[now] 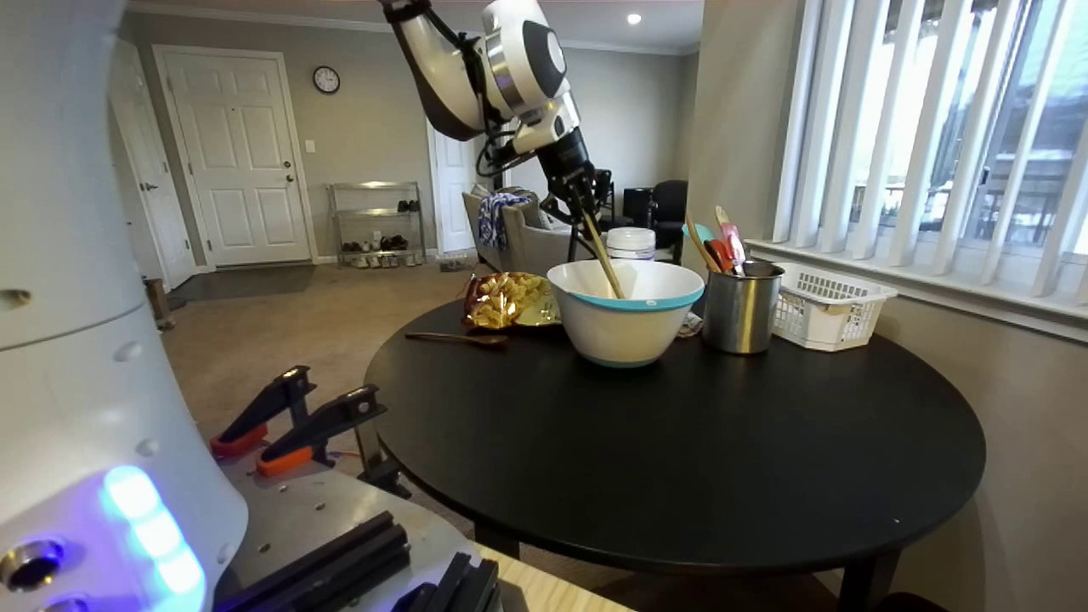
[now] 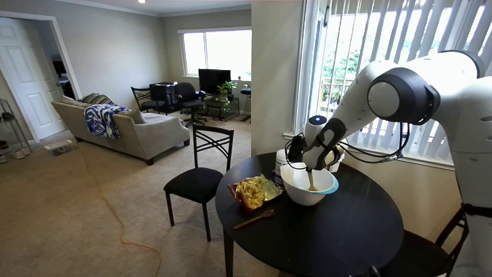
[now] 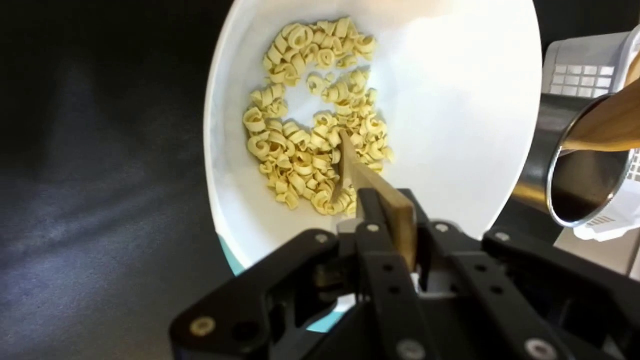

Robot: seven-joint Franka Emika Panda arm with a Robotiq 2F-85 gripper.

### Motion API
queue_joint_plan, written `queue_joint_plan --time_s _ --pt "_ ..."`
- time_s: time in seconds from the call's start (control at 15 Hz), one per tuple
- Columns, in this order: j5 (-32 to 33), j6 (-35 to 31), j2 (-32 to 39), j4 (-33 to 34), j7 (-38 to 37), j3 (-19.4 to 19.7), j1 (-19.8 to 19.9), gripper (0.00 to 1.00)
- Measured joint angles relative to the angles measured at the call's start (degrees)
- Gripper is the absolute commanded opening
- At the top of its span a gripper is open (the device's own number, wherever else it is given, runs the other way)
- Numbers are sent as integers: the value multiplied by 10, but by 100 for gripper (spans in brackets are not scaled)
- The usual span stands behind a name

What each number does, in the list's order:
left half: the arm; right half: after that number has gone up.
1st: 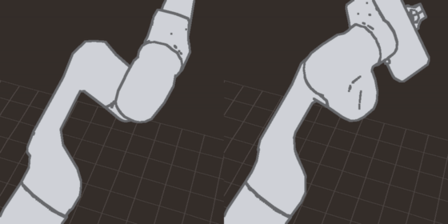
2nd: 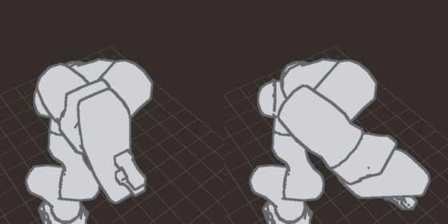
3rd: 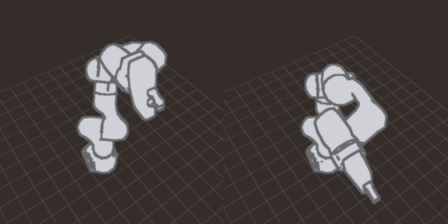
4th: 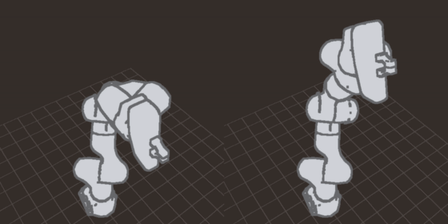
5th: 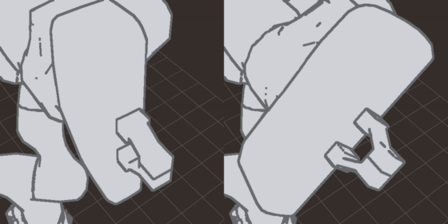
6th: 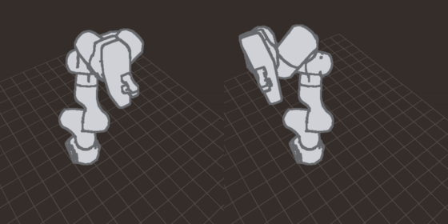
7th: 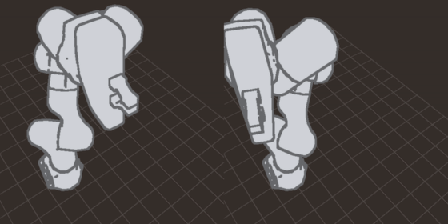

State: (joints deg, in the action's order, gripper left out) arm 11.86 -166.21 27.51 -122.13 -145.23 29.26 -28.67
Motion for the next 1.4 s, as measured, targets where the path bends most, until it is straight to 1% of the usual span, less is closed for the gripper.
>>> queue_joint_plan --time_s 0.33,0.6,0.8,0.93,1.2,1.4 --pt "0 73 -26 15 21 -55 46 5" --pt "-3 123 -40 31 40 -117 97 5" --pt "-23 152 -47 43 73 -170 142 5" --pt "-44 172 -50 52 96 -195 165 5" --pt "-81 219 -51 76 132 -226 196 5" --pt "-91 251 -51 88 135 -235 203 5"
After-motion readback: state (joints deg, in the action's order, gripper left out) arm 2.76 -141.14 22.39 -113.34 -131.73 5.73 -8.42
